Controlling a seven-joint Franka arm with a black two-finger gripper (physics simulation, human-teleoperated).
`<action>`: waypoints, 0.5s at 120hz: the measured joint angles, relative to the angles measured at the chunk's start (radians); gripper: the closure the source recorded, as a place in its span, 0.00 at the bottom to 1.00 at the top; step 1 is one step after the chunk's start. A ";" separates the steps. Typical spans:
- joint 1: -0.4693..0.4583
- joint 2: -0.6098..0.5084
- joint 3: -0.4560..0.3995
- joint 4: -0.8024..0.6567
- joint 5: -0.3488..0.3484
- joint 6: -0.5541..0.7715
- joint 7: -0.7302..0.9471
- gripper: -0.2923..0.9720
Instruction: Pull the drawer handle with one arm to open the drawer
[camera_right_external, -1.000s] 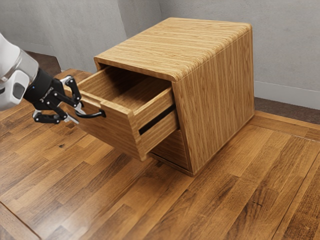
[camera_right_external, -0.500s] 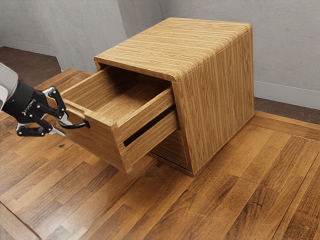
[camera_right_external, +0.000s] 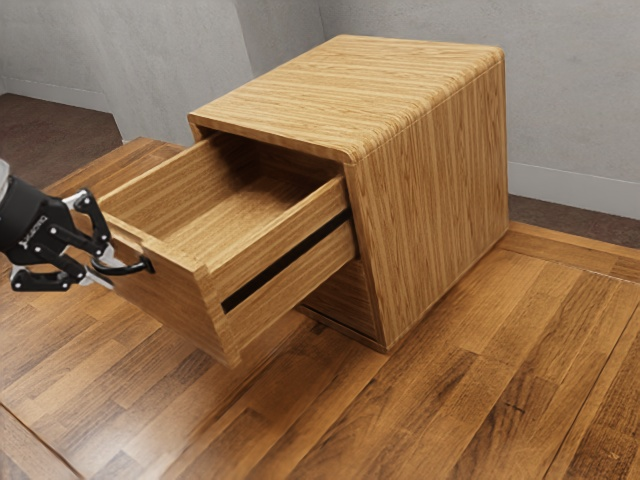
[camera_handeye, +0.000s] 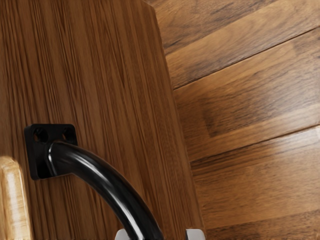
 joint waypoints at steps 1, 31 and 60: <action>0.000 0.000 0.000 0.000 0.003 -0.001 -0.001 0.74; 0.000 -0.006 0.000 0.009 0.041 -0.028 -0.029 0.70; 0.000 -0.011 0.000 0.080 0.046 -0.080 -0.046 0.63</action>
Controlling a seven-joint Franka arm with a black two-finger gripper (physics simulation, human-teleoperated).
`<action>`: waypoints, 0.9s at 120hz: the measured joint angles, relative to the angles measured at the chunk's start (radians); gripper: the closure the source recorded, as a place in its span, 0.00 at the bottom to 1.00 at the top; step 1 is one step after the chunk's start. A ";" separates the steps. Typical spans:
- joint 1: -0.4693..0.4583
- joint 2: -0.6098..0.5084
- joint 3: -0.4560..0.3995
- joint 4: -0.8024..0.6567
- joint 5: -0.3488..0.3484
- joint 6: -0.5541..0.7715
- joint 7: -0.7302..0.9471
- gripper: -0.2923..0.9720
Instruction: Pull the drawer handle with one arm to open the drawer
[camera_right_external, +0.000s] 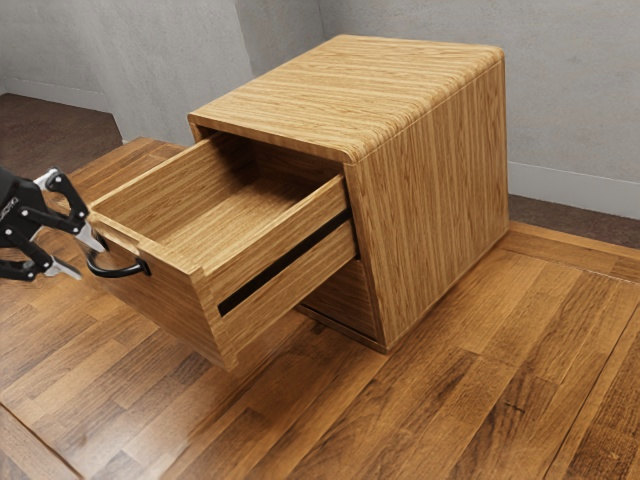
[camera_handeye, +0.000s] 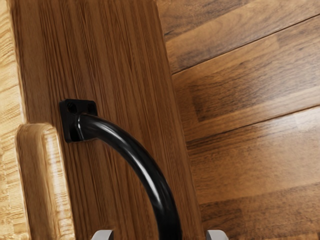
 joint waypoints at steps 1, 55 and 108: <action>0.000 0.000 0.000 0.006 0.000 -0.003 0.000 0.63; -0.022 0.661 -0.091 0.939 0.070 -0.484 -0.185 0.41; -0.335 0.700 -0.097 0.986 0.098 -0.667 -0.599 0.25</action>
